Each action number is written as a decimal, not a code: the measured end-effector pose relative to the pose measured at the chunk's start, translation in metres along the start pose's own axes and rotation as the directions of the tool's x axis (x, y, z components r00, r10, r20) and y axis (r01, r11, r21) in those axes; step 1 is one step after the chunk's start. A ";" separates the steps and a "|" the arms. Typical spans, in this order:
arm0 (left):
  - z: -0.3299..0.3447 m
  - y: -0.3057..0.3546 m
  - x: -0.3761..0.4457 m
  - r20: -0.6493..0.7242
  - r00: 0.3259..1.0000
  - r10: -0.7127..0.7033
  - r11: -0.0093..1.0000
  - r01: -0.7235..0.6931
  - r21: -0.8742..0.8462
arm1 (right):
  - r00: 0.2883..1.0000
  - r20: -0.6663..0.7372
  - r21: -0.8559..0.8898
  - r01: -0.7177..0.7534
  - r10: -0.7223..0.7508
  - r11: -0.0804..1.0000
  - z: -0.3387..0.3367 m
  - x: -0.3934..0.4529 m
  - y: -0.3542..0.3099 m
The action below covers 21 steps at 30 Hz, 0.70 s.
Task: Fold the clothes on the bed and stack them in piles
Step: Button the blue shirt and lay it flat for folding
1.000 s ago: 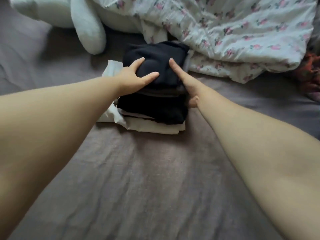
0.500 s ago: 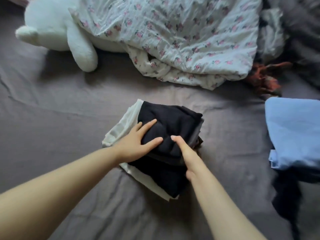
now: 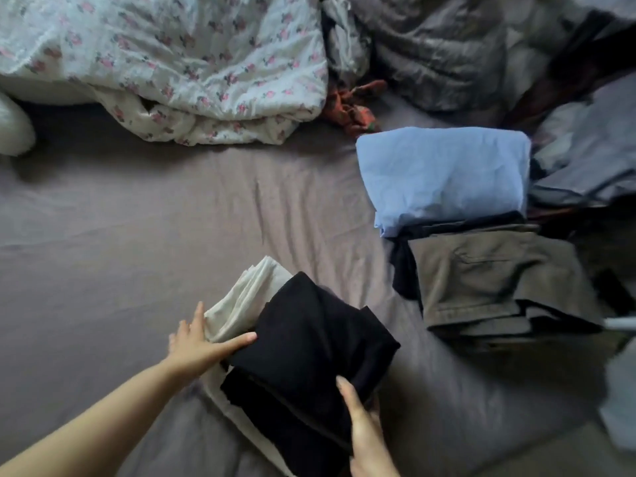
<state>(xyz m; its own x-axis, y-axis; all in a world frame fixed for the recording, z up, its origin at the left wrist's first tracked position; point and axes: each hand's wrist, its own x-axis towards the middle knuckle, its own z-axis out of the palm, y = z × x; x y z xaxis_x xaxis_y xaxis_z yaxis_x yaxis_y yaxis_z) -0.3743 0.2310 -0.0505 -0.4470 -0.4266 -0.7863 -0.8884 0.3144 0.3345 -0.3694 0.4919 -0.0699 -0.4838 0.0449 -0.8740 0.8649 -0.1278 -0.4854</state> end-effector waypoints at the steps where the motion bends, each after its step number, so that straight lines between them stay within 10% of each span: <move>1: 0.002 -0.005 0.004 0.057 0.998 -0.008 1.000 0.009 -0.018 | 1.000 -0.014 0.002 -0.006 0.006 1.000 -0.007 -0.002 0.008; 10: 0.043 0.046 -0.018 0.571 0.805 0.162 0.979 -0.060 -0.194 | 0.990 0.011 0.038 0.137 -0.138 0.990 -0.044 -0.003 0.002; 14: 0.090 0.045 -0.050 0.597 0.800 0.066 0.988 0.033 -0.153 | 0.978 0.055 -0.085 0.206 -0.202 0.975 -0.113 -0.003 -0.025; 21: 0.200 0.094 -0.111 0.537 0.787 0.304 0.911 -0.076 -0.405 | 0.987 -0.023 -0.073 0.156 -0.158 0.985 -0.221 -0.011 -0.051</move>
<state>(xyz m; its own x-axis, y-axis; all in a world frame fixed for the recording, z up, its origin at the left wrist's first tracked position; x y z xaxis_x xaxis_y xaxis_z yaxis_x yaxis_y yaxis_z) -0.3877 0.4775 -0.0355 -0.5658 0.2151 -0.7960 -0.8179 -0.0244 0.5749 -0.3791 0.7166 -0.0404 -0.6109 0.0873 -0.7869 0.7865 -0.0467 -0.6158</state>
